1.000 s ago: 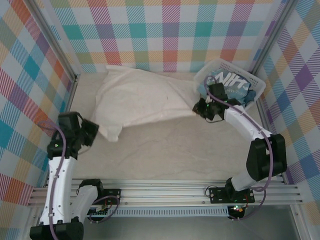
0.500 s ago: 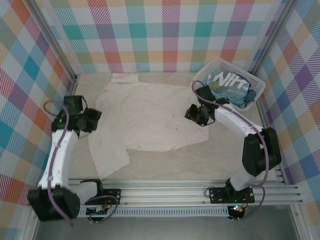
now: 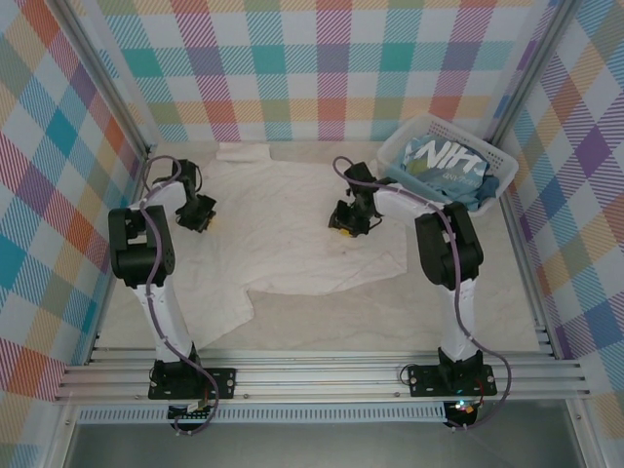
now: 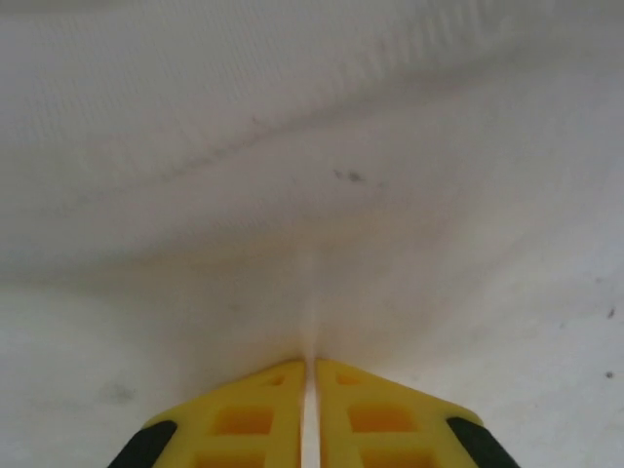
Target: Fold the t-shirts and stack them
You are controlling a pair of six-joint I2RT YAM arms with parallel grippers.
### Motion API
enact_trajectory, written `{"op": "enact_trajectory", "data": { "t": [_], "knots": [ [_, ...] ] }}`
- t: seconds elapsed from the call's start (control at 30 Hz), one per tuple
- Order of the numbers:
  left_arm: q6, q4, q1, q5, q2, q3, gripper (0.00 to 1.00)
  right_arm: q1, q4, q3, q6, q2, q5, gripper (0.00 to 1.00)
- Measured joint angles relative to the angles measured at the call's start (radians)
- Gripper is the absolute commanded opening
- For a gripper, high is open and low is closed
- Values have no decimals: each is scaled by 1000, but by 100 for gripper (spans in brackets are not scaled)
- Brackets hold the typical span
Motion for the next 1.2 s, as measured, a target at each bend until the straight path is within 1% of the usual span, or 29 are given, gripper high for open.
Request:
{"op": "enact_trajectory", "data": {
  "t": [0.1, 0.2, 0.27, 0.3, 0.37, 0.43, 0.5, 0.6, 0.7, 0.83, 0.87, 0.93, 1.0, 1.07, 1.13, 1.2],
  "knots": [
    [12, 18, 46, -16, -87, -130, 4, 35, -27, 61, -3, 58, -13, 32],
    [17, 1, 71, -32, -198, -272, 4, 59, -45, 100, -2, 83, -19, 32],
    [16, -30, 74, -38, -257, -322, 5, 69, -51, 103, 2, 87, -19, 32],
    [16, -44, 69, -39, -274, -320, 6, 72, -53, 103, 4, 87, -21, 32],
    [16, -62, 56, -46, -288, -274, 8, 72, -55, 103, 5, 87, -22, 32],
    [16, -72, 43, -50, -275, -180, 9, 71, -59, 107, 5, 87, -22, 31],
    [13, -81, 34, -55, -230, -36, 11, 71, -68, 114, 4, 87, -14, 31],
    [13, -72, 26, -52, -133, 124, 13, 71, -81, 132, -3, 87, 26, 32],
    [14, -99, 20, -39, -25, 198, 13, 68, -95, 166, -23, 87, 77, 32],
    [22, -149, 0, -35, 132, 262, 13, 57, -118, 234, -50, 88, 114, 32],
    [24, -163, -6, -35, 160, 268, 13, 53, -119, 249, -55, 90, 120, 32],
    [27, -184, -11, -40, 170, 307, 11, 46, -120, 272, -60, 101, 126, 32],
    [37, -192, -15, -51, 170, 317, 9, 44, -131, 302, -63, 133, 125, 32],
    [43, -204, -15, -64, 162, 275, 8, 42, -142, 330, -64, 173, 121, 32],
    [44, -177, -8, -75, 102, 185, 7, 43, -154, 343, -64, 211, 117, 32],
    [44, -180, -2, -82, 16, 42, 7, 45, -170, 362, -63, 221, 106, 32]
  ]
}}
